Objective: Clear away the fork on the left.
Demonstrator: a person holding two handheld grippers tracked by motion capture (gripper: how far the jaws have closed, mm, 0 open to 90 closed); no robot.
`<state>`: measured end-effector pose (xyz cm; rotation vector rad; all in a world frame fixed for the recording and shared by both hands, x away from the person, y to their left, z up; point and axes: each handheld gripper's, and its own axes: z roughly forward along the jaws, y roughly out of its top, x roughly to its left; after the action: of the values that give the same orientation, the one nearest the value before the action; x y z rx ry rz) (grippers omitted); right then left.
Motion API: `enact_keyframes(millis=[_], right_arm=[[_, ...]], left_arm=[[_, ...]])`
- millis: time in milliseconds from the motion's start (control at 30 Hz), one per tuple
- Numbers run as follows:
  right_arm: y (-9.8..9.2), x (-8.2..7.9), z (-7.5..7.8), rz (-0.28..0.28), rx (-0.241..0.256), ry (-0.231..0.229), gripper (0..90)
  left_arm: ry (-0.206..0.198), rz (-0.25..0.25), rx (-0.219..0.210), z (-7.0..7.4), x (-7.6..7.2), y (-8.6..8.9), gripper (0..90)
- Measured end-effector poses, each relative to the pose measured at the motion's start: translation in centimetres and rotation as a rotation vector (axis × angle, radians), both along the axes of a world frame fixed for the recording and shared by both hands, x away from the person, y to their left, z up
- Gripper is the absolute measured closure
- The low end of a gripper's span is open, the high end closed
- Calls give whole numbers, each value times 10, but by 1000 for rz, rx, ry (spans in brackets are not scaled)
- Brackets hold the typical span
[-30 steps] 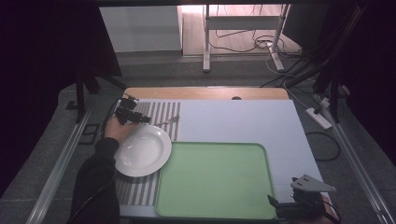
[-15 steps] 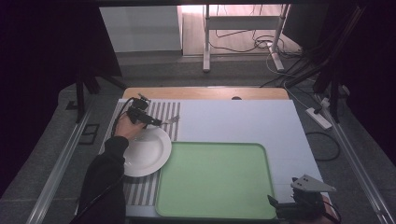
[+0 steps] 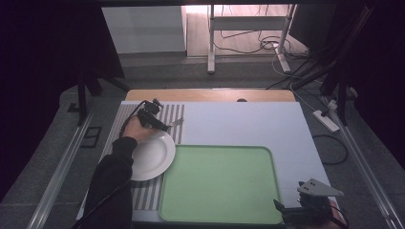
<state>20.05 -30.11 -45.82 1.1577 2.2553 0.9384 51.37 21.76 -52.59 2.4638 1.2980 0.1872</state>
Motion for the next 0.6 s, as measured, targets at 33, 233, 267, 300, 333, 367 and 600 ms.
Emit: enact_keyframes(millis=[33,233,267,300,333,367,600], right_arm=[[0,0,0,0,0,0,0],[0,0,0,1,0,0,0],[0,0,0,2,-4,2,0],[0,0,0,1,-3,2,0],[0,0,0,1,-3,3,0],[0,0,0,1,-4,3,0],[0,0,0,1,-3,3,0]], left_arm=[[-2,-4,2,1,0,1,50],[-50,-40,-26,6,-5,11,345],[-53,-51,-34,6,-6,12,405],[-61,-51,-31,7,-7,13,470],[-67,-54,-34,7,-8,14,525],[-63,-60,-45,7,-8,16,587],[-55,-87,-41,8,-9,17,823]])
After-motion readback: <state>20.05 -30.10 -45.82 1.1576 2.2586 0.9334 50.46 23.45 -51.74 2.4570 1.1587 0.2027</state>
